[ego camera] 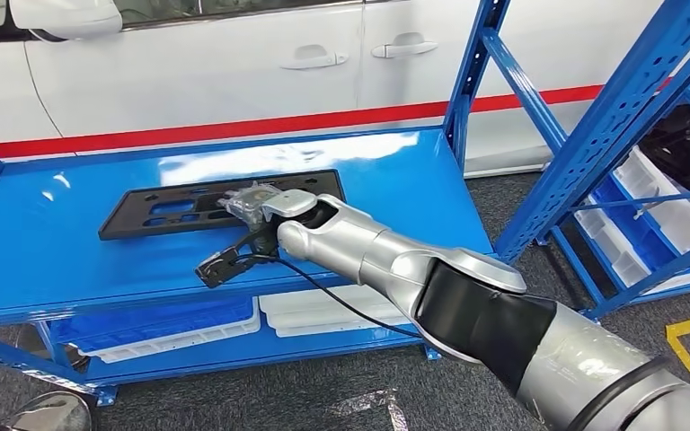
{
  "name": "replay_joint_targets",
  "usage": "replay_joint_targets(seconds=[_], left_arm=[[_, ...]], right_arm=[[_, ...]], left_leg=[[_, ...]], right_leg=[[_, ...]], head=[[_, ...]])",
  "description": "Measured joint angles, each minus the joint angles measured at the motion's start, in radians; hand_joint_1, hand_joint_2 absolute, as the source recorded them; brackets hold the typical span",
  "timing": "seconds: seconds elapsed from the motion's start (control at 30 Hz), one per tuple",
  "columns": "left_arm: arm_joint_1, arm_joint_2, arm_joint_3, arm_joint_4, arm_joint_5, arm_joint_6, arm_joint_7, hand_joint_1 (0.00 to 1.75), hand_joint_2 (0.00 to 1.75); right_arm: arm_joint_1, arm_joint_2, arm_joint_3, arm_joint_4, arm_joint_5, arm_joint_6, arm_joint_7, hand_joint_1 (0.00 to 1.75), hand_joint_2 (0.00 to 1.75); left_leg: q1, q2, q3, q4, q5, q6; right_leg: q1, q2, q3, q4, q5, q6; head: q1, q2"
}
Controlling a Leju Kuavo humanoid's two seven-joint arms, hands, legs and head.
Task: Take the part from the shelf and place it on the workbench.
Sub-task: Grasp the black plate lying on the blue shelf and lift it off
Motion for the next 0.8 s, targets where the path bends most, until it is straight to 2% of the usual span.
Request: replay_joint_targets(seconds=[0.03,0.07,0.13,0.2,0.3,0.37,0.4,0.47,0.5,0.53,0.57,0.6,0.67,0.7,0.73,0.8], left_arm=[[0.000,0.000,0.000,0.000,0.000,-0.001,0.001,0.00,0.00],[0.000,0.000,0.000,0.000,0.000,-0.002,0.002,0.00,0.00],[0.000,0.000,0.000,0.000,-0.001,-0.004,0.004,0.00,0.00],[0.000,0.000,0.000,0.000,0.000,-0.005,0.008,0.00,0.00],[-0.002,0.000,0.000,0.000,0.000,-0.007,0.011,0.00,0.00],[-0.003,-0.001,0.000,0.000,-0.002,-0.008,0.012,0.00,0.00],[-0.003,-0.001,0.000,0.000,-0.005,-0.009,0.012,0.00,0.00],[-0.004,-0.001,0.000,0.000,-0.009,-0.012,0.014,0.00,0.00],[-0.004,-0.002,0.000,0.000,-0.011,-0.013,0.014,0.00,0.00],[-0.003,-0.002,0.000,0.000,-0.011,-0.014,0.014,0.00,0.00],[-0.003,-0.003,0.000,0.000,-0.012,-0.014,0.015,0.00,0.00],[-0.003,-0.004,0.000,0.000,-0.013,-0.014,0.015,0.00,0.00],[-0.005,-0.004,0.000,0.000,-0.014,-0.014,0.015,0.00,0.00],[-0.007,-0.004,0.000,0.000,-0.015,-0.014,0.015,0.00,0.00],[-0.007,-0.005,0.000,0.000,-0.016,-0.014,0.015,0.00,0.00],[-0.008,-0.005,0.000,0.000,-0.018,-0.014,0.015,0.00,0.00]], right_arm=[[0.006,-0.001,0.000,0.010,0.000,0.000,0.000,0.00,1.75],[0.011,-0.002,0.000,0.020,0.000,-0.002,0.000,0.00,1.75],[0.014,-0.004,0.000,0.041,-0.001,0.000,0.000,0.00,1.75],[0.012,-0.005,0.000,0.058,-0.003,0.011,0.000,0.00,1.75],[0.012,-0.004,0.000,0.077,-0.006,0.016,0.007,0.00,1.75],[0.012,-0.002,0.000,0.090,-0.010,-0.003,0.017,0.00,1.75],[0.012,-0.001,0.000,0.097,-0.012,-0.020,0.022,0.00,1.75],[0.014,-0.001,0.000,0.113,-0.013,-0.063,0.033,0.00,1.75],[0.015,-0.001,0.000,0.122,-0.013,-0.084,0.038,0.00,1.75],[0.017,0.000,0.000,0.130,-0.012,-0.103,0.042,0.00,1.75],[0.018,0.000,0.000,0.137,-0.010,-0.119,0.045,0.00,1.75],[0.019,0.001,0.000,0.142,-0.006,-0.136,0.047,0.00,1.75],[0.019,0.004,-0.001,0.151,0.003,-0.172,0.051,0.00,1.75],[0.019,0.005,-0.003,0.156,0.006,-0.190,0.053,0.00,1.75],[0.019,0.006,-0.004,0.160,0.010,-0.205,0.054,0.00,1.75],[0.021,0.006,-0.006,0.167,0.017,-0.225,0.055,0.00,1.75]], left_leg=[[0.000,-0.001,0.000,0.003,-0.003,0.001],[-0.001,-0.002,0.000,0.008,-0.006,0.001],[-0.001,-0.006,-0.002,0.022,-0.015,-0.004],[-0.005,-0.008,-0.008,0.039,-0.026,-0.014],[-0.008,-0.009,-0.010,0.043,-0.028,-0.027],[-0.006,-0.007,-0.018,0.065,-0.047,-0.038],[-0.004,-0.005,-0.033,0.101,-0.070,-0.045],[0.002,-0.002,-0.085,0.221,-0.131,-0.058],[0.005,-0.002,-0.108,0.275,-0.151,-0.062],[0.007,-0.001,-0.119,0.302,-0.155,-0.065],[0.008,-0.001,-0.112,0.290,-0.141,-0.065],[0.009,-0.001,-0.087,0.244,-0.113,-0.064],[0.007,-0.001,-0.015,0.110,-0.061,-0.057],[0.004,-0.002,0.011,0.061,-0.049,-0.051],[0.000,-0.002,0.024,0.035,-0.048,-0.046],[-0.005,-0.002,0.028,0.027,-0.049,-0.035]], right_leg=[[0.000,0.000,-0.015,0.021,0.004,0.001],[0.000,-0.001,-0.012,0.003,0.027,0.001],[-0.001,-0.002,0.037,-0.117,0.095,-0.004],[0.001,-0.001,0.080,-0.211,0.130,-0.011],[0.002,0.001,0.089,-0.228,0.134,-0.023],[-0.003,-0.002,0.094,-0.235,0.139,-0.032],[-0.006,-0.004,0.096,-0.238,0.141,-0.035],[-0.007,-0.009,0.098,-0.240,0.141,-0.037],[-0.007,-0.010,0.098,-0.240,0.141,-0.037],[-0.007,-0.011,0.098,-0.240,0.141,-0.038],[-0.008,-0.011,0.098,-0.240,0.141,-0.037],[-0.008,-0.011,0.099,-0.240,0.140,-0.037],[-0.008,-0.010,0.100,-0.240,0.140,-0.034],[-0.007,-0.009,0.099,-0.241,0.140,-0.030],[-0.006,-0.008,0.098,-0.242,0.141,-0.025],[-0.007,-0.007,0.099,-0.247,0.143,-0.013]], head=[[0.000,0.000],[0.000,0.000],[0.000,0.000],[0.000,0.000],[-0.001,0.000],[-0.001,0.000],[-0.002,0.000],[-0.002,0.000],[-0.002,0.000],[-0.002,0.000],[-0.002,0.000],[-0.002,0.000],[-0.002,0.000],[-0.001,0.000],[-0.001,0.000],[-0.001,0.000]])
